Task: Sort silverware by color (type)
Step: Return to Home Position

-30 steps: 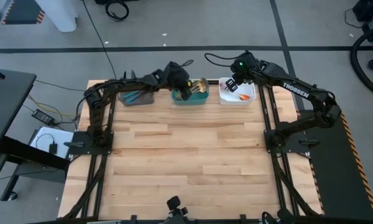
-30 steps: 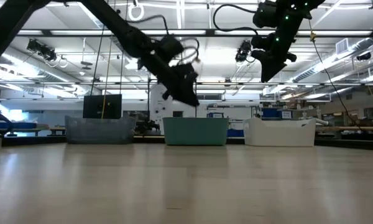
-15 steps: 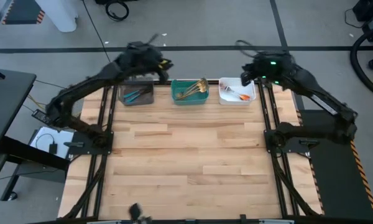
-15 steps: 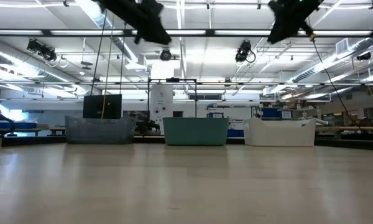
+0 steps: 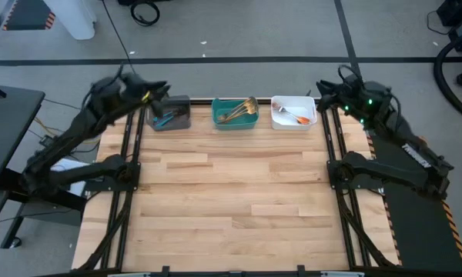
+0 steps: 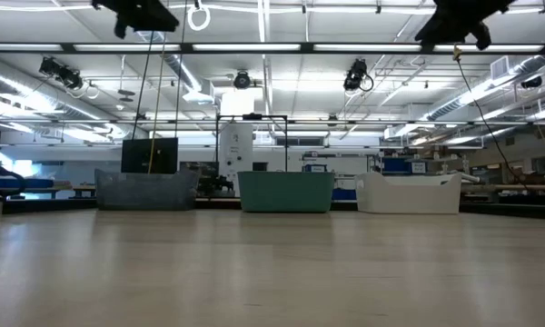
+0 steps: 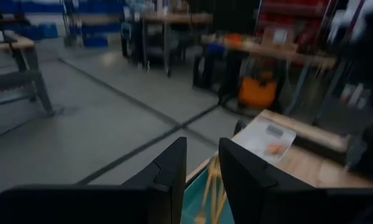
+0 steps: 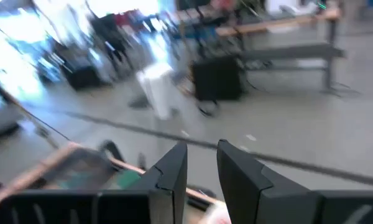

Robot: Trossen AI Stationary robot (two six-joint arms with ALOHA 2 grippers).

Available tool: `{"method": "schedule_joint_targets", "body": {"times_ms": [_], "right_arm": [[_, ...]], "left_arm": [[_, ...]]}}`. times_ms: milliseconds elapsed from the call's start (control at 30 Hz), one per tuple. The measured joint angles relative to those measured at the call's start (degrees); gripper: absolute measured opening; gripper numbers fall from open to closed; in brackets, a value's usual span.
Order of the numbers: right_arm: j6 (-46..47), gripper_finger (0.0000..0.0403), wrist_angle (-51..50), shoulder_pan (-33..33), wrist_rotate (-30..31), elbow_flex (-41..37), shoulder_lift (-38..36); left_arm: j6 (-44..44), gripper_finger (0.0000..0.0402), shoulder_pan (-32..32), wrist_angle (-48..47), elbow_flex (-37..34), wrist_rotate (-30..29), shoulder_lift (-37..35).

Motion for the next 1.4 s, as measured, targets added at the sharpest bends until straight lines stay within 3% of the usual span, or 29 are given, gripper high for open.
{"method": "schedule_joint_targets", "body": {"times_ms": [200, 367, 600, 767, 1100, 1400], "right_arm": [[3.3, 0.0095, 21.1, 0.1, -8.8, -18.1, -8.7], [4.9, 0.0095, 36.3, 0.1, -16.9, -30.3, -11.7], [11.1, 0.0095, 42.7, 0.1, -26.6, -40.1, -11.5], [17.2, 0.0095, 44.2, 0.7, -28.5, -44.1, -11.5], [16.3, 0.0095, 44.8, 3.1, -28.5, -44.4, -11.5], [17.8, 0.0095, 44.7, 4.3, -28.5, -44.4, -11.5]], "left_arm": [[-6.1, 0.0103, 0.0, 8.6, -15.5, 0.0, -16.3], [-9.2, 0.0103, -0.1, 8.4, -25.8, 0.2, -27.8], [-9.8, 0.0103, -0.1, 7.3, -34.8, 0.3, -38.5], [-9.7, 0.0103, -0.1, 6.7, -40.0, 4.3, -42.3], [-11.3, 0.0085, -0.1, 10.5, -47.9, 13.0, -43.5], [-11.6, 0.0073, -0.1, 10.1, -48.6, 13.3, -43.4]]}}
